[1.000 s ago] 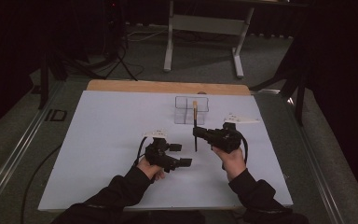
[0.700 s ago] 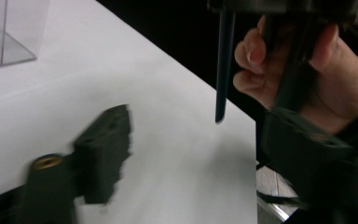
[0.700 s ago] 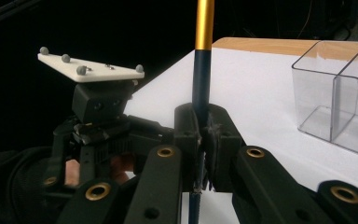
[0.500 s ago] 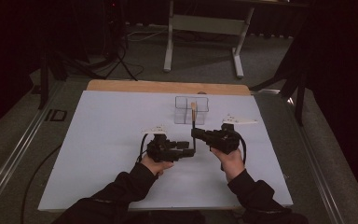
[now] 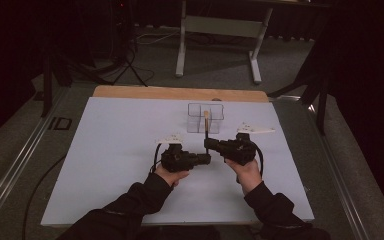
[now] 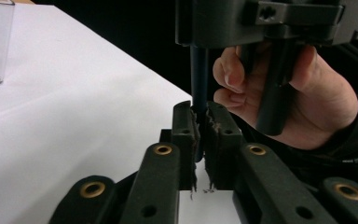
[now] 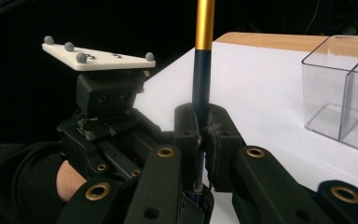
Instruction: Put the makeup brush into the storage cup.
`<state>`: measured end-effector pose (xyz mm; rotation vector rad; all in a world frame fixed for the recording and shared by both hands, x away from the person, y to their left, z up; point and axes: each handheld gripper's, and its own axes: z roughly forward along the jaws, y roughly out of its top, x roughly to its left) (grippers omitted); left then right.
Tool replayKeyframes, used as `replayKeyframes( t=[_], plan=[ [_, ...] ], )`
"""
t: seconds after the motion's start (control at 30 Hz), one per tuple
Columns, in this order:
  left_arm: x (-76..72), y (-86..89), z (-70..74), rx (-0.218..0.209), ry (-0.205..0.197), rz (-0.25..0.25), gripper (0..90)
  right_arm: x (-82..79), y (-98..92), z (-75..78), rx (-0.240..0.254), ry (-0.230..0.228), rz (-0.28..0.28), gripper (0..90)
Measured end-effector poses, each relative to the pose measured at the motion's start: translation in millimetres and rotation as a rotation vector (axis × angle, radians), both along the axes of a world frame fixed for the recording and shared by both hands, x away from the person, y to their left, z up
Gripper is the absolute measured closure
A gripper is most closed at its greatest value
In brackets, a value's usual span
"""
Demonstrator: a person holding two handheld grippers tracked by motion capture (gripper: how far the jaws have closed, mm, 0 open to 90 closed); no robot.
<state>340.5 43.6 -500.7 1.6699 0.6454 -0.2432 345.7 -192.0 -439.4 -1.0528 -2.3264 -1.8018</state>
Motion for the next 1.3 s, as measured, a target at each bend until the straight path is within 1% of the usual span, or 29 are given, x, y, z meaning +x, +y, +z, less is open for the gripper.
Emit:
replayKeyframes(
  t=[0.03,0.1,0.17,0.2,0.27,0.3,0.33,0.4,0.43,0.47,0.53,0.57,0.6,0.63,0.67,0.73,0.77,0.8,0.83,0.87,0.93,0.97,1.03,1.07,1.1,1.17,1.2,1.3],
  plan=[
    [0.5,0.4,-0.3,0.002,0.000,0.001,84.3,0.0,-0.1,-0.2,-0.002,-0.004,0.001,84.0],
    [0.4,1.1,-0.4,0.009,-0.018,0.002,85.0,-0.5,-0.1,0.3,-0.008,-0.007,-0.002,84.0],
    [0.2,1.6,-1.1,0.000,-0.021,0.001,85.4,-0.9,0.3,0.5,-0.007,-0.013,0.001,84.0],
    [0.5,2.1,-1.2,0.002,-0.025,-0.003,85.5,-1.2,0.6,0.9,-0.013,-0.019,0.004,84.0],
    [-0.4,2.5,0.0,0.022,-0.039,0.001,85.7,-1.8,1.0,1.0,-0.019,-0.025,0.009,84.0],
    [-0.9,2.8,0.5,0.027,-0.049,0.003,85.8,-2.4,1.2,1.0,-0.023,-0.031,0.009,83.9],
    [-0.9,3.0,0.8,0.026,-0.049,0.002,85.8,-3.0,1.4,1.4,-0.025,-0.036,0.011,83.9],
    [-1.2,3.3,2.1,0.043,-0.075,0.008,85.9,-3.9,2.1,3.0,-0.036,-0.046,0.010,83.8],
    [-1.2,3.3,2.1,0.043,-0.075,0.008,85.9,-3.9,2.1,3.0,-0.036,-0.046,0.010,83.8],
    [-1.0,3.6,3.9,0.053,-0.090,0.008,85.9,-4.0,2.4,3.5,-0.037,-0.051,0.013,83.7],
    [-1.0,3.9,4.8,0.057,-0.097,0.003,85.9,-4.0,2.4,5.6,-0.039,-0.045,0.018,82.9],
    [-1.3,4.1,5.2,0.066,-0.108,0.004,85.9,-4.2,2.3,6.5,-0.044,-0.047,0.019,82.7],
    [-1.4,4.2,5.4,0.068,-0.110,-0.002,86.0,-4.8,2.5,7.4,-0.054,-0.052,0.018,82.0],
    [-1.8,4.4,5.6,0.074,-0.119,0.007,85.9,-5.2,2.9,8.1,-0.057,-0.049,0.023,79.7],
    [-1.0,5.4,5.4,0.072,-0.113,0.002,86.0,-5.9,3.2,8.8,-0.062,-0.051,0.020,77.0],
    [-1.1,6.6,5.5,0.081,-0.122,0.014,86.0,-7.2,3.7,10.5,-0.076,-0.053,0.017,73.0],
    [-0.7,7.4,5.2,0.075,-0.119,0.010,86.0,-8.0,3.9,11.6,-0.080,-0.058,0.010,71.9],
    [-0.9,8.5,5.2,0.083,-0.130,0.017,86.0,-8.7,4.0,12.9,-0.088,-0.059,0.007,71.4],
    [-1.0,9.1,5.1,0.082,-0.128,0.019,86.0,-9.5,4.3,14.3,-0.095,-0.065,0.007,70.0],
    [-1.1,9.5,5.0,0.086,-0.133,0.018,85.9,-10.3,4.8,16.0,-0.110,-0.072,-0.001,68.2],
    [-1.2,10.0,4.7,0.100,-0.147,0.016,86.0,-10.7,5.4,19.6,-0.119,-0.068,-0.003,64.8],
    [-0.9,10.5,4.0,0.108,-0.153,0.016,85.9,-11.6,6.1,22.0,-0.137,-0.072,-0.019,64.6],
    [1.1,11.6,1.7,0.106,-0.143,0.007,85.9,-13.3,7.5,27.4,-0.157,-0.084,-0.038,63.6],
    [1.0,11.6,0.5,0.118,-0.152,0.010,85.9,-13.8,8.0,30.0,-0.161,-0.086,-0.048,63.1],
    [1.2,11.4,-0.2,0.118,-0.150,0.005,85.9,-14.1,8.5,33.3,-0.164,-0.089,-0.058,63.1],
    [0.8,11.0,-1.7,0.128,-0.164,0.000,85.9,-13.8,9.1,37.6,-0.160,-0.093,-0.060,63.0],
    [1.0,10.8,-2.4,0.131,-0.164,-0.008,85.9,-13.4,9.5,40.0,-0.161,-0.093,-0.065,63.1],
    [0.8,9.2,-4.6,0.137,-0.165,-0.009,85.9,-10.8,10.9,45.5,-0.160,-0.081,-0.075,63.2]
  ],
)
